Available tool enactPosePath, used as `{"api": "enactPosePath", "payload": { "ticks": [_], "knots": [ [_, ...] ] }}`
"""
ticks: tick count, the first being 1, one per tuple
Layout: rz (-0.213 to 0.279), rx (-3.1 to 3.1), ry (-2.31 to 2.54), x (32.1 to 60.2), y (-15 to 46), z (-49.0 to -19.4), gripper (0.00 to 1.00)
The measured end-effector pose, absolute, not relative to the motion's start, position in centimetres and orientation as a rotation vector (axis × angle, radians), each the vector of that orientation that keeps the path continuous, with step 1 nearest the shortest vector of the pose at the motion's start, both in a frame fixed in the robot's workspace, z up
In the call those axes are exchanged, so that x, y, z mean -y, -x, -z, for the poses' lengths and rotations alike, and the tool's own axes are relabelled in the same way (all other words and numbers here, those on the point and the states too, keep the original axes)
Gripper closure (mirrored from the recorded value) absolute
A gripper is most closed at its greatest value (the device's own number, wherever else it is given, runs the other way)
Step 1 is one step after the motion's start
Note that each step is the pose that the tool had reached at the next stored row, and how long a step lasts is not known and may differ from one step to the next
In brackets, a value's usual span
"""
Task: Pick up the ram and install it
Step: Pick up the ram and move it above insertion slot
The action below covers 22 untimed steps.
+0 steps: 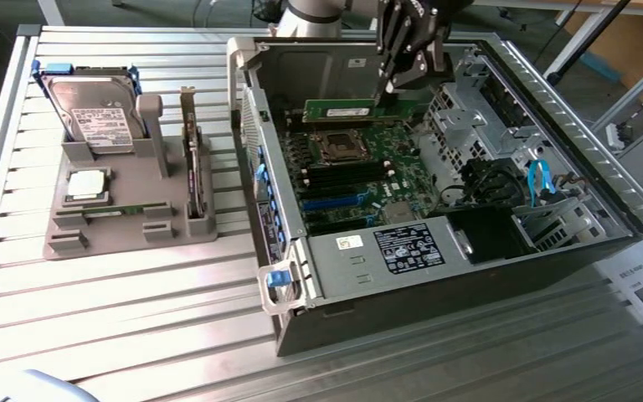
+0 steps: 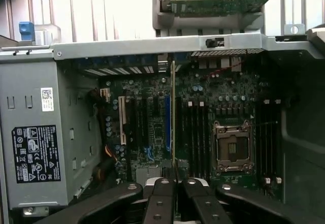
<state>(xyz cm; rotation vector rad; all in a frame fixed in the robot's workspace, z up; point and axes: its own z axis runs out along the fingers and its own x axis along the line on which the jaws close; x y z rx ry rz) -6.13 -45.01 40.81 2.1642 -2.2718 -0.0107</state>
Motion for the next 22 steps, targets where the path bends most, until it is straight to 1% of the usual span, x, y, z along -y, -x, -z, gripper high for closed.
{"api": "enactPosePath", "payload": {
  "ticks": [22],
  "knots": [
    [0.003, 2.263, -2.181, 45.01, 5.69, -40.80, 0.88]
  ]
}}
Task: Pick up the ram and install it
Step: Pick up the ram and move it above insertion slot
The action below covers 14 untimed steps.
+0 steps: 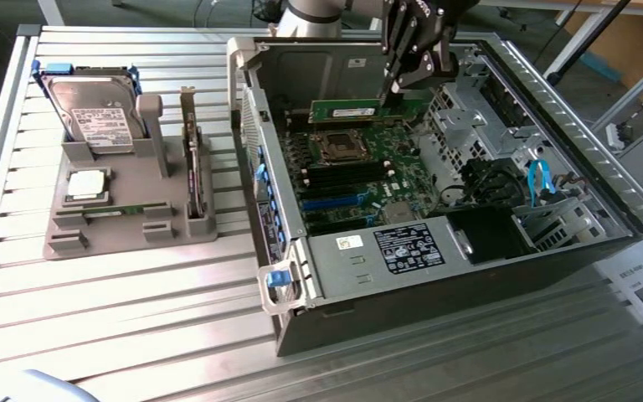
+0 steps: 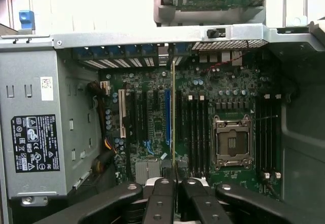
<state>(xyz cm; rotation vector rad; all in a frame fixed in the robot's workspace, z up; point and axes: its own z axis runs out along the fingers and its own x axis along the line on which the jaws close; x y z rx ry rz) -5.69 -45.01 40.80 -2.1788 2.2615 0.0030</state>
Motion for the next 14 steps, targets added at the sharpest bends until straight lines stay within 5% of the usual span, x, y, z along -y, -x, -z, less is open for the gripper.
{"api": "enactPosePath", "payload": {
  "ticks": [14],
  "knots": [
    [-0.003, -2.261, 2.179, 45.0, 4.0, -40.8, 0.88]
  ]
}}
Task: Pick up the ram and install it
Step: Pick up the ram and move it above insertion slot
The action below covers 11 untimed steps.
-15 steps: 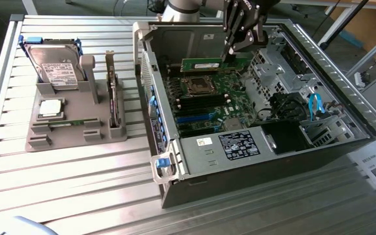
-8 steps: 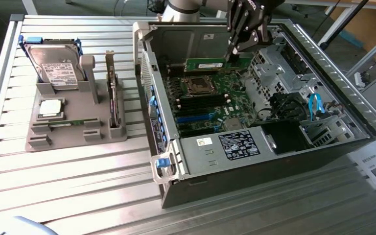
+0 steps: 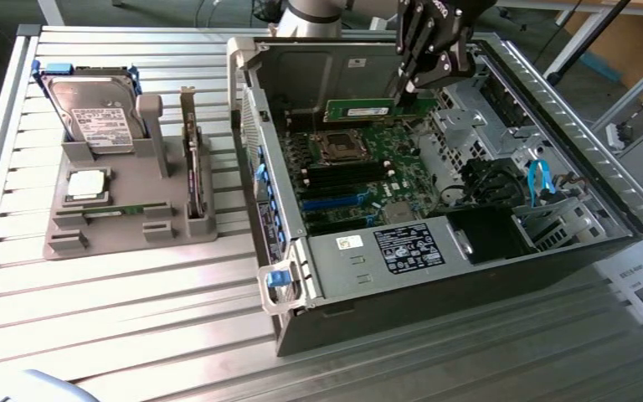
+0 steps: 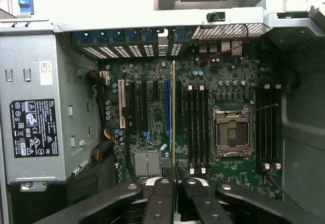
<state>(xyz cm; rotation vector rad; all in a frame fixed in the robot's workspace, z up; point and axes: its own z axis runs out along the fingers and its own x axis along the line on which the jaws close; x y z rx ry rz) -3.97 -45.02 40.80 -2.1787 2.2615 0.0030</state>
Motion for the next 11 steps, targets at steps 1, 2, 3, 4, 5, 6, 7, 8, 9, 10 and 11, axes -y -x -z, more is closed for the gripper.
{"api": "enactPosePath", "payload": {
  "ticks": [1, 2, 3, 4, 5, 6, 7, 8, 9, 10, 11],
  "knots": [
    [-0.003, -2.262, 2.179, 45.01, 3.96, -40.80, 0.88],
    [-0.003, -2.262, 2.179, 45.01, 3.96, -40.81, 0.88],
    [-0.003, -2.262, 2.179, 45.01, 3.96, -40.80, 0.88],
    [-0.003, -2.262, 2.179, 44.99, 3.96, -40.80, 0.88],
    [-0.003, -2.261, 2.179, 44.91, 3.95, -40.81, 0.88],
    [-0.003, -2.262, 2.179, 44.84, 3.95, -40.80, 0.88],
    [-0.003, -2.262, 2.179, 44.76, 3.96, -40.80, 0.88],
    [-0.003, -2.262, 2.179, 44.68, 3.96, -40.80, 0.88],
    [-0.003, -2.261, 2.179, 44.59, 3.96, -40.79, 0.88],
    [-0.003, -2.262, 2.179, 44.49, 3.96, -40.79, 0.88],
    [-0.003, -2.261, 2.179, 44.37, 3.96, -40.79, 0.88]
  ]
}}
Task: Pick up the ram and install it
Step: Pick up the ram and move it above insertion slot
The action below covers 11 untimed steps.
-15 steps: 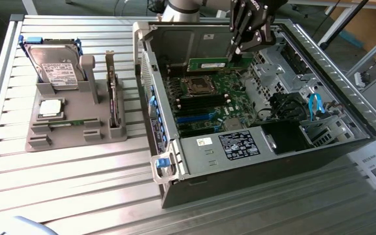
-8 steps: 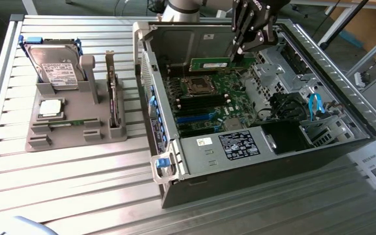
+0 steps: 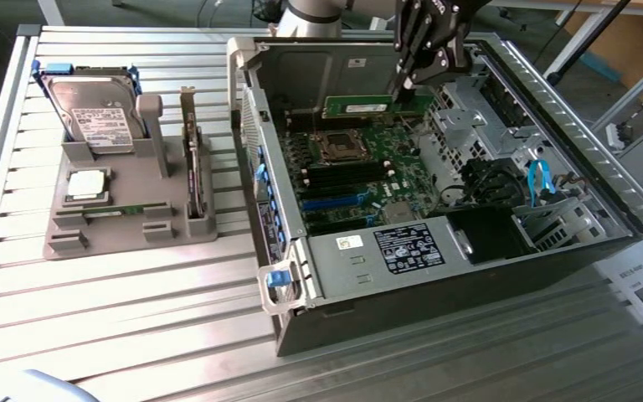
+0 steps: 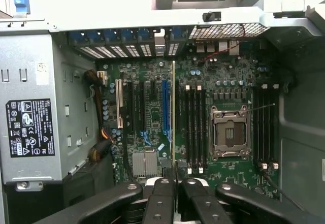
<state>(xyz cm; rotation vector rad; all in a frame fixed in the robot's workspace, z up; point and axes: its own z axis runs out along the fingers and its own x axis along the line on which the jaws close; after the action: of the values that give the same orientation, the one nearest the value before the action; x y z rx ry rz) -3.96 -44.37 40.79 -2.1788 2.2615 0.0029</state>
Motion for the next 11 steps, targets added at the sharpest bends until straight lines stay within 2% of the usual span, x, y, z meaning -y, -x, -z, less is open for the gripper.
{"api": "enactPosePath", "payload": {
  "ticks": [11],
  "knots": [
    [-0.003, -2.262, 2.179, 42.7, 4.0, -40.6, 0.88]
  ]
}}
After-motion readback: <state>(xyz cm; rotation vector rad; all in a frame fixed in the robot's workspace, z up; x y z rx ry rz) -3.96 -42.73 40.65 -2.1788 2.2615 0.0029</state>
